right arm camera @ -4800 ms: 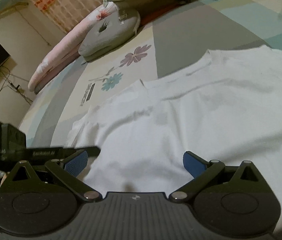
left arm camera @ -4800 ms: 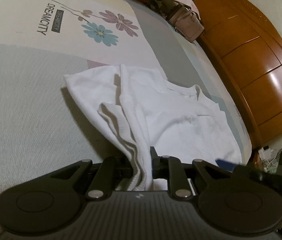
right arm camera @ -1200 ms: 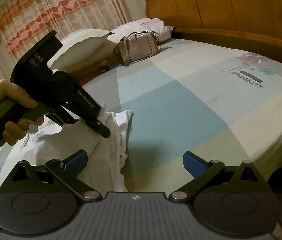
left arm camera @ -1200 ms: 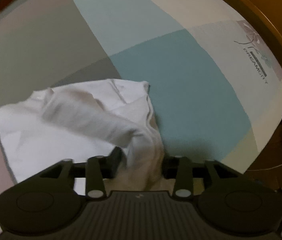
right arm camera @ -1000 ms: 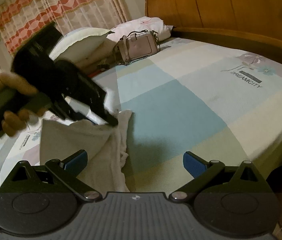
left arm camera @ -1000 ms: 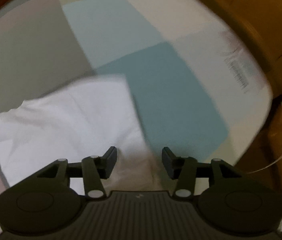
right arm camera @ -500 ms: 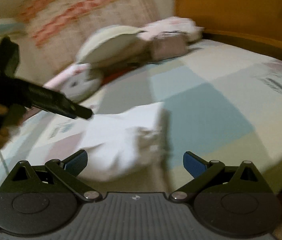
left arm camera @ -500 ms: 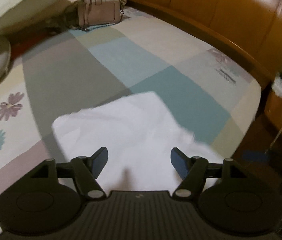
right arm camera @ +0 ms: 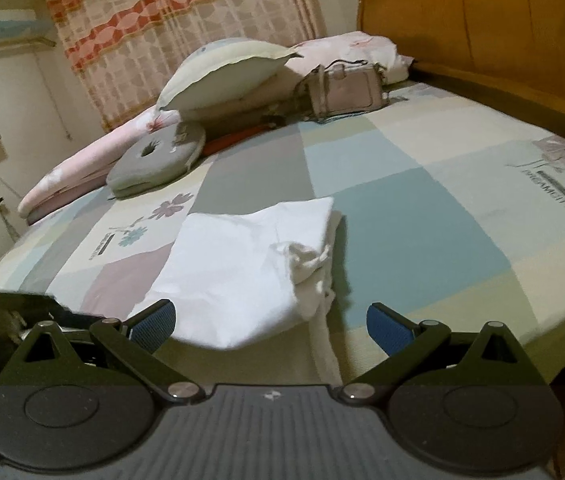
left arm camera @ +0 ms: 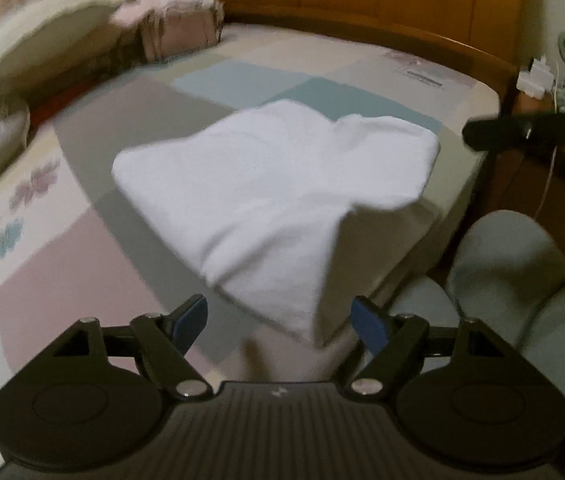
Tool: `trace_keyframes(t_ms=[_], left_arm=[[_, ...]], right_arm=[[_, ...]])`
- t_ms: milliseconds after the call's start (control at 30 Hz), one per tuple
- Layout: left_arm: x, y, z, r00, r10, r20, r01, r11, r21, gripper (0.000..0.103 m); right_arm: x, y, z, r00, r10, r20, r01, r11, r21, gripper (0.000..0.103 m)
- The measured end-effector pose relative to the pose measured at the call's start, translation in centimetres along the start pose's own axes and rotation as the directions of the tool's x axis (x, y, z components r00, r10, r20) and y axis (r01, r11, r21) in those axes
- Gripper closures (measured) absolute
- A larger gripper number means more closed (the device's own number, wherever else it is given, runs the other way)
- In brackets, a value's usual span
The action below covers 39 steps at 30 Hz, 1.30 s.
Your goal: Fold clothes
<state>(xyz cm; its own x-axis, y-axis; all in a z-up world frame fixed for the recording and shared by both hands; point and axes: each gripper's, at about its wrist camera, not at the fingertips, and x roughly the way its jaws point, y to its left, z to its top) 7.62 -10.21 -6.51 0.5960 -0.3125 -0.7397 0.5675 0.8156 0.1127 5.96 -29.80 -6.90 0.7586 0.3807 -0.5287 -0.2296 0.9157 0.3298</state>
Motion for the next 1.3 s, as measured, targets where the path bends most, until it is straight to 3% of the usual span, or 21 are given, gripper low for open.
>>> trace_keyframes(t_ms=[100,167,267,367,500,700,867,933,1067,1167,1300], left_arm=[[0.8,-2.0,-0.4,0.981,0.149,0.123,-0.16,0.983,0.091,0.024],[1.9,-2.8,-0.8,0.966,0.221,0.133,-0.242,0.957,0.161,0.024],[2.3,-2.4,-1.8,0.955,0.268,0.125,-0.287,0.939,0.187,0.023],[1.8,-0.5,-3.0,0.958,0.275,0.076,-0.282,0.954,0.101,0.022],[1.4,1.5,-3.8,0.974,0.221,0.047,-0.219,0.975,-0.032,0.022],[-1.2,2.3,-3.6,0.997,0.078,-0.001,-0.078,0.997,0.013,0.022],[-4.1,4.5,-1.0,0.995,0.001,0.104,0.004,0.999,-0.053,0.022],[-3.3,5.4,0.8,0.988,-0.03,0.149,0.04,0.997,-0.067,0.025],[0.1,5.0,2.8,0.987,-0.059,0.152,0.053,0.998,0.039,0.041],[3.2,5.5,1.8,0.994,-0.083,0.072,0.08,0.996,0.036,0.049],[4.6,5.9,-0.2,0.997,-0.078,0.018,0.078,0.997,0.02,0.048]], right_arm=[[-0.7,0.2,0.0,1.0,-0.022,0.014,0.022,1.0,0.0,0.0],[-0.8,0.2,0.0,0.999,-0.029,0.015,0.029,1.0,0.0,0.0],[-0.9,0.3,0.0,0.999,-0.039,0.015,0.039,0.999,0.001,0.0],[-1.0,0.3,-0.1,0.999,-0.049,0.015,0.049,0.999,0.001,0.0],[-1.0,0.4,-0.1,0.998,-0.063,0.013,0.063,0.998,-0.003,0.0],[-1.2,0.6,-0.4,0.997,-0.082,0.005,0.082,0.996,-0.046,0.0],[-0.9,0.2,-0.7,0.998,-0.06,-0.012,0.059,0.997,-0.049,0.001],[-0.7,0.4,-0.7,0.999,-0.047,-0.009,0.046,0.997,-0.057,0.005],[-0.7,1.1,-0.6,0.998,-0.059,0.0,0.059,0.994,-0.09,0.01],[-0.5,1.3,-0.7,0.996,-0.089,-0.005,0.088,0.99,-0.112,0.01],[0.1,1.2,-0.8,0.995,-0.094,-0.035,0.089,0.989,-0.12,0.01]])
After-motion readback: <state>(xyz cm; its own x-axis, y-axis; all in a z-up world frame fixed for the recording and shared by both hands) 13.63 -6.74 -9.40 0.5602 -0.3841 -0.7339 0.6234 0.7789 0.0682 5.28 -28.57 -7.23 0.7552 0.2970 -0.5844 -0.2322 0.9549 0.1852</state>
